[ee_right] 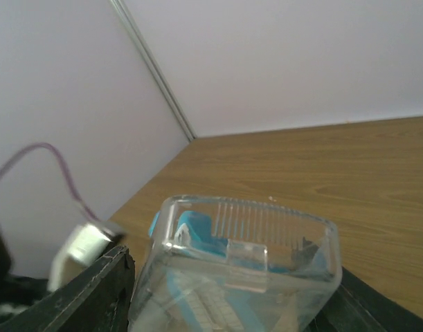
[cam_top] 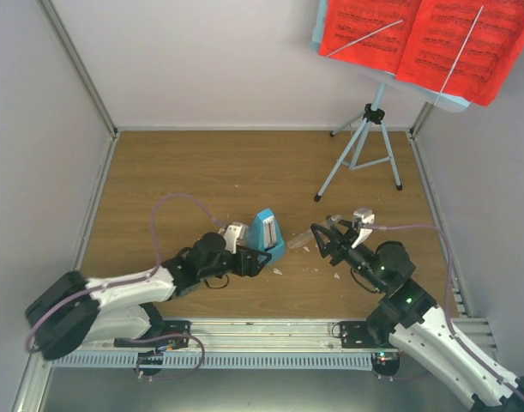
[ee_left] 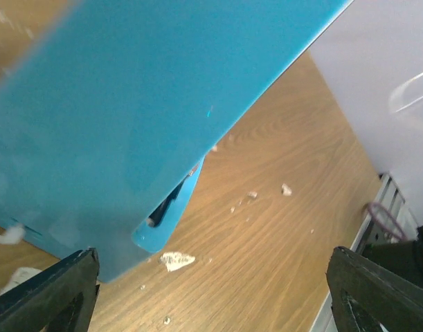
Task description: Pack up the instrument practice props
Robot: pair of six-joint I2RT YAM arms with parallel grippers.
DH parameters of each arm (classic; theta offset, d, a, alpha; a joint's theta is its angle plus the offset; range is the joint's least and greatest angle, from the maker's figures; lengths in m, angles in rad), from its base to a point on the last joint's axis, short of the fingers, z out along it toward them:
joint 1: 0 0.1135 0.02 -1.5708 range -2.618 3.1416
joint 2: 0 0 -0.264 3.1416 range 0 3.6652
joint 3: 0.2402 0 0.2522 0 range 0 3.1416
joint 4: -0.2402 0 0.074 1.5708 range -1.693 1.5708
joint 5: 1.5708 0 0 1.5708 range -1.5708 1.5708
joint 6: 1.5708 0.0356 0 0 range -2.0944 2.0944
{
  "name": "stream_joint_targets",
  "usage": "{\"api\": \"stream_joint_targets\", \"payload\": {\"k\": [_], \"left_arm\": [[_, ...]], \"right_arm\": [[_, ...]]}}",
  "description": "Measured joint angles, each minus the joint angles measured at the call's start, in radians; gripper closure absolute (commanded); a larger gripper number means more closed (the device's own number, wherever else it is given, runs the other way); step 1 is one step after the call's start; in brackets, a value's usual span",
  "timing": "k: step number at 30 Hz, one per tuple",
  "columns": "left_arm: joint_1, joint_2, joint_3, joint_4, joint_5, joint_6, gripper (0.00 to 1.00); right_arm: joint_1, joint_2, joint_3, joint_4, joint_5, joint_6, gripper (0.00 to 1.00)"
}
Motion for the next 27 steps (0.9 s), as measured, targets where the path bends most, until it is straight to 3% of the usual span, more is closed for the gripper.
{"api": "stream_joint_targets", "payload": {"k": [5,9,18,27], "left_arm": [[0.011,-0.249,0.045,-0.21,-0.086,0.031,0.06],[0.106,-0.322,0.172,-0.363,-0.036,0.094,0.04],[0.39,-0.188,0.533,-0.577,0.22,0.335,0.04],[0.479,-0.06,0.72,-0.572,0.198,0.536,0.04]], "right_arm": [[0.0,0.092,0.006,0.003,0.015,-0.056,0.41],[0.007,0.188,0.008,0.027,0.018,-0.104,0.41],[0.218,0.332,0.047,0.077,0.153,-0.217,0.4],[0.343,0.47,0.073,0.168,0.279,-0.336,0.4]]}}
